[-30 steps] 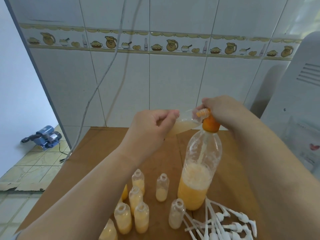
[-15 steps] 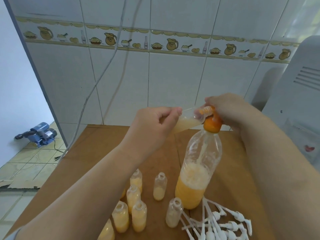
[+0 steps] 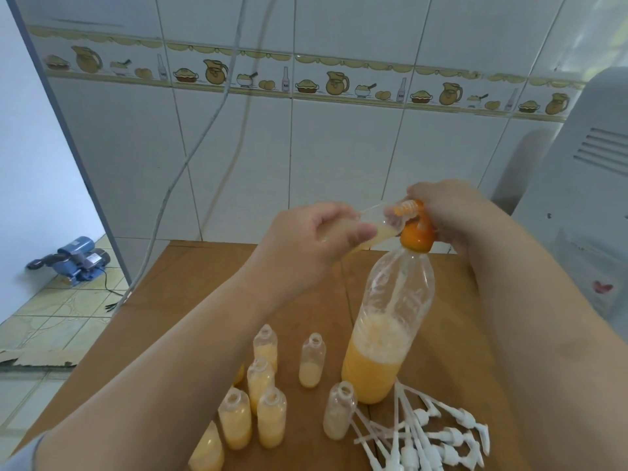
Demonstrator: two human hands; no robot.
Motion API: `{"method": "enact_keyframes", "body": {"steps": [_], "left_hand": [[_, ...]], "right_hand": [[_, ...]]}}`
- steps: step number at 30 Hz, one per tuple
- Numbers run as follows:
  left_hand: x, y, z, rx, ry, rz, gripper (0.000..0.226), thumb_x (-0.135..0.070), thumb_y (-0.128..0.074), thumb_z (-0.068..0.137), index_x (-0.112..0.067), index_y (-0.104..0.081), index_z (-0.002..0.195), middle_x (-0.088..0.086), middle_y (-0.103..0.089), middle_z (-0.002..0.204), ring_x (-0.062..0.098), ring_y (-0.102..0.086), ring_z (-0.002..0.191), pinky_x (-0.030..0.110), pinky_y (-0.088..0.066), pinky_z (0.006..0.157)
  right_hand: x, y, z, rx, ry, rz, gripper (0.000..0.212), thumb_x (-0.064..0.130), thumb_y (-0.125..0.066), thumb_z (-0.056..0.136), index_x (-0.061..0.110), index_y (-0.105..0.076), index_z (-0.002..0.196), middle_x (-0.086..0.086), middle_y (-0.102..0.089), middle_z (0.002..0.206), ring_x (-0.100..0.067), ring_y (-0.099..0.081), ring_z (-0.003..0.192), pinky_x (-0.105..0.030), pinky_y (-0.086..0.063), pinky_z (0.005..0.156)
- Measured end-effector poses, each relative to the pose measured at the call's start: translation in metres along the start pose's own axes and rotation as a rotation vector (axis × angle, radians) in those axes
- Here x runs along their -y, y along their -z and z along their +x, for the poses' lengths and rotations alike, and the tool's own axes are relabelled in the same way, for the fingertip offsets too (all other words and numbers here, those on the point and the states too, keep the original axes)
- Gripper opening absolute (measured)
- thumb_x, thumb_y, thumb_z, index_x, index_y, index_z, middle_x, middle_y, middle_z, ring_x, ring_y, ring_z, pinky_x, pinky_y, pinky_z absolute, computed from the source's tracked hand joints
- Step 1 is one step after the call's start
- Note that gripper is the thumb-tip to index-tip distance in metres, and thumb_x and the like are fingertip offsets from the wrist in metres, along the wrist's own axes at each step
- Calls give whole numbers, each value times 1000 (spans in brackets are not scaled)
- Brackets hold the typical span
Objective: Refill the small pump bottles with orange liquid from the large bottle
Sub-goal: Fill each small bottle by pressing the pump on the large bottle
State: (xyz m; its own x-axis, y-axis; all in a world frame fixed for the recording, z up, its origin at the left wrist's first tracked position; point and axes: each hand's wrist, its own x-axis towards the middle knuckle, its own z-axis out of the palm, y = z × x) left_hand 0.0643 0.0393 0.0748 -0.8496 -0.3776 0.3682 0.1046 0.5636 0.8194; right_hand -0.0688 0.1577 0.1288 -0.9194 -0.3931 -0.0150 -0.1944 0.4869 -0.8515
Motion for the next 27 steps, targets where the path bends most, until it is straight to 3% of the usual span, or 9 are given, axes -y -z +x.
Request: {"method": "enact_keyframes", "body": {"steps": [3, 5, 8, 12, 16, 20, 27], "left_hand": [[1, 6, 0, 10, 23, 90, 59, -62, -68, 62, -35, -55, 113, -14, -62, 96, 5, -60, 76, 19, -49, 60], [6, 8, -2, -10, 19, 106, 47, -54, -71, 69, -35, -56, 110, -15, -61, 95, 1, -59, 78, 18, -52, 65], [16, 4, -10, 18, 26, 114, 33, -53, -63, 77, -34, -54, 103, -13, -60, 88, -6, -55, 72, 8, -44, 59], [33, -6, -25, 29, 104, 58, 29, -55, -54, 81, -36, -47, 101, -6, -59, 80, 2, -53, 60, 17, -44, 52], [59, -16, -41, -15, 293, 9, 35, -43, -53, 89, -35, -36, 118, -14, -54, 92, 6, -59, 79, 25, -52, 67], [84, -27, -53, -14, 421, 29, 50, -34, -59, 90, -25, -36, 133, -16, -49, 99, 2, -53, 87, 18, -45, 67], [105, -38, -75, 31, 476, 152, 34, -34, -76, 76, -29, -48, 94, -11, -58, 101, 4, -57, 88, 20, -49, 71]], "right_hand": [[1, 7, -2, 46, 61, -93, 34, 29, -45, 96, 5, -61, 113, -9, -67, 92, -25, -61, 91, -43, -48, 94], [6, 8, -7, 84, 118, -153, 37, 37, -40, 98, 11, -66, 104, 1, -66, 79, -19, -61, 90, -38, -47, 92], [9, 5, -9, 97, 185, -172, 43, 41, -35, 99, 16, -70, 95, 3, -68, 85, -14, -63, 85, -33, -46, 86], [9, -4, -8, 149, 126, -147, 45, 37, -30, 101, 8, -65, 105, -4, -72, 93, -17, -65, 83, -27, -42, 67], [6, -6, -5, 121, 100, -111, 45, 32, -29, 102, 4, -64, 108, -4, -70, 85, -10, -60, 64, -21, -39, 52], [3, -9, 1, 95, 102, -27, 42, 29, -31, 100, 2, -62, 110, -2, -69, 77, -9, -62, 59, -20, -45, 53], [2, -12, 6, 80, 100, 35, 38, 26, -34, 99, 1, -58, 113, -1, -67, 74, -3, -59, 40, -8, -35, 30]]}}
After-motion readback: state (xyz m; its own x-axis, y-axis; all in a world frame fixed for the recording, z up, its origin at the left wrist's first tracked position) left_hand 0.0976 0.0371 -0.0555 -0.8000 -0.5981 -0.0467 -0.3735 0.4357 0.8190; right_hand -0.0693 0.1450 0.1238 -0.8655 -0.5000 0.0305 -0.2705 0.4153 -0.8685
